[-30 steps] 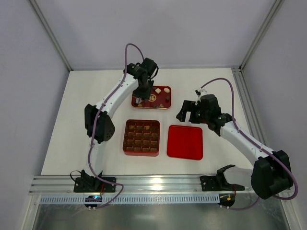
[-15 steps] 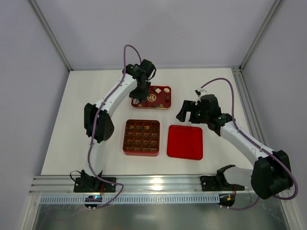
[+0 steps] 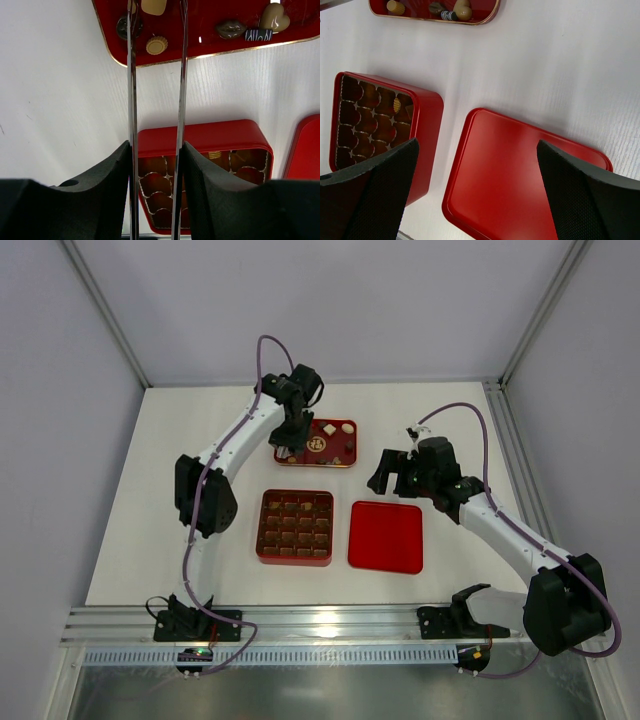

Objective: Pack the chocolate

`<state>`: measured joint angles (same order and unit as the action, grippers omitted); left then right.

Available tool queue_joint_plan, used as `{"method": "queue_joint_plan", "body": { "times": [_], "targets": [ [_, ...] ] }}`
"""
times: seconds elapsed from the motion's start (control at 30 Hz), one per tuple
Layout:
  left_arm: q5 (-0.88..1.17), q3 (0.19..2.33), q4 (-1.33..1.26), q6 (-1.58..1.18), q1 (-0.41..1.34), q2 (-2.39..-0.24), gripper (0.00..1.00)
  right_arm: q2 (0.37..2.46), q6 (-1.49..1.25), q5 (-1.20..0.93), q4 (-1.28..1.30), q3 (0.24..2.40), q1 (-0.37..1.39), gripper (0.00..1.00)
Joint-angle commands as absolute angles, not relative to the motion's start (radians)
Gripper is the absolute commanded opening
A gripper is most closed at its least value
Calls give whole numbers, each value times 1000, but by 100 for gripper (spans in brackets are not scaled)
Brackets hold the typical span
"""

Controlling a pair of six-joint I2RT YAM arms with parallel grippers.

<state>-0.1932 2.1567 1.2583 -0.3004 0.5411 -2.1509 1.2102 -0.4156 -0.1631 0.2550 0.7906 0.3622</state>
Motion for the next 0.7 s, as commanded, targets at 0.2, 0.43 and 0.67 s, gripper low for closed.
{"method": "queue_joint_plan", "body": {
  "times": [0.2,0.43,0.67],
  "targets": [
    [-164,2158,1256,-279,534,-2151,43,1195,-403,-156,224,787,357,100],
    [-149,2158,1258,-285,534,-2157,41,1200,-405,-158,219,787,359,100],
    [-149,2163,1259,-288,532,-2171,40,1201,-405,-158,215,782,357,100]
  ]
}}
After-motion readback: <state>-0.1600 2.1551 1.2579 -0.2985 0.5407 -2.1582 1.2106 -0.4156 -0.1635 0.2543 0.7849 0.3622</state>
